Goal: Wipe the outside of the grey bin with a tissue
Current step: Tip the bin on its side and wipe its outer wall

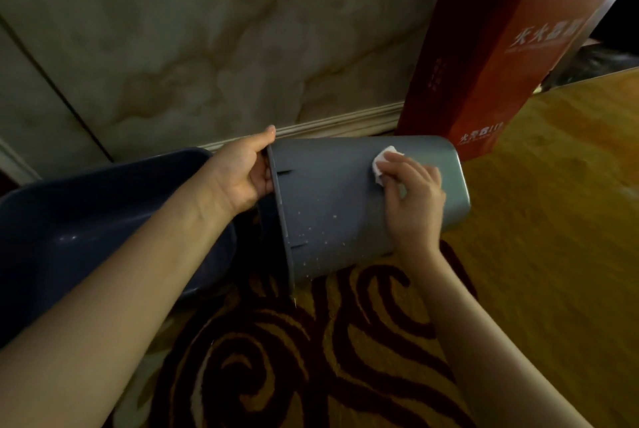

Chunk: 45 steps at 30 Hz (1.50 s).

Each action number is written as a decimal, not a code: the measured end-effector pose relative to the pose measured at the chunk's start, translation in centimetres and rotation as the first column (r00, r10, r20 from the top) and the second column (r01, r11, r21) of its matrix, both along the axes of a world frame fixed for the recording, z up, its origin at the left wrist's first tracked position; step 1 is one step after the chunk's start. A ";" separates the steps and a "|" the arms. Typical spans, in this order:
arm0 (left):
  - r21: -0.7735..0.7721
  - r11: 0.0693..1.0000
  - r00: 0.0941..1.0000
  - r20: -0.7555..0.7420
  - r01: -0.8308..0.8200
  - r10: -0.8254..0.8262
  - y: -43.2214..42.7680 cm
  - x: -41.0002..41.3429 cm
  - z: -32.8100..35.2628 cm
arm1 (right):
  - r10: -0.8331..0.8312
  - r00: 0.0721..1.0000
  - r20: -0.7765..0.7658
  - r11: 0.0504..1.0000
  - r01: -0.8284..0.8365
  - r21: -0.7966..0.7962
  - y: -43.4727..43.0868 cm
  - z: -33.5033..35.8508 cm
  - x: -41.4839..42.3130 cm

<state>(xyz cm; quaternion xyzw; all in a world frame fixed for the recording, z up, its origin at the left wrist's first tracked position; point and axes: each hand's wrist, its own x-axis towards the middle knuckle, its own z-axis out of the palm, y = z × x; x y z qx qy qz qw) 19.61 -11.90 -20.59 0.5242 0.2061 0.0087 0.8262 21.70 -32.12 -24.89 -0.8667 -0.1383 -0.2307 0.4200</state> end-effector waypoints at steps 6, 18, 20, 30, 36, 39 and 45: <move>-0.035 0.999 1.000 -0.026 0.002 -0.003 0.6 0.7 -0.1 | 0.376 0.916 0.141 0.925 -0.361 -0.118 6.5 1.0 -3.7; -0.003 0.999 0.999 -0.016 -0.043 0.043 1.3 1.6 -0.4 | 0.091 0.985 0.145 0.983 -0.065 -0.171 0.1 -1.8 -0.9; 0.003 0.999 0.999 -0.010 -0.036 0.036 1.4 1.7 -0.5 | -0.020 0.993 0.113 0.990 0.036 -0.136 -1.4 -2.3 -0.1; 0.008 0.997 0.997 -0.034 -0.071 0.071 1.9 2.7 -1.0 | 0.446 0.879 0.167 0.890 -0.417 -0.184 5.9 0.3 -4.2; 0.022 0.998 0.997 -0.034 -0.066 0.067 2.5 3.3 -0.9 | 0.417 0.898 0.139 0.901 -0.389 -0.195 3.2 -0.8 -3.0; 0.037 0.998 0.997 -0.035 -0.060 0.062 2.8 3.5 -0.6 | 0.190 0.970 0.150 0.974 -0.167 -0.156 -0.6 -3.0 -2.1; 0.065 0.997 0.998 -0.040 -0.042 0.044 2.9 3.8 -0.3 | -0.073 0.990 0.118 0.996 0.077 -0.036 -2.7 -4.0 -0.6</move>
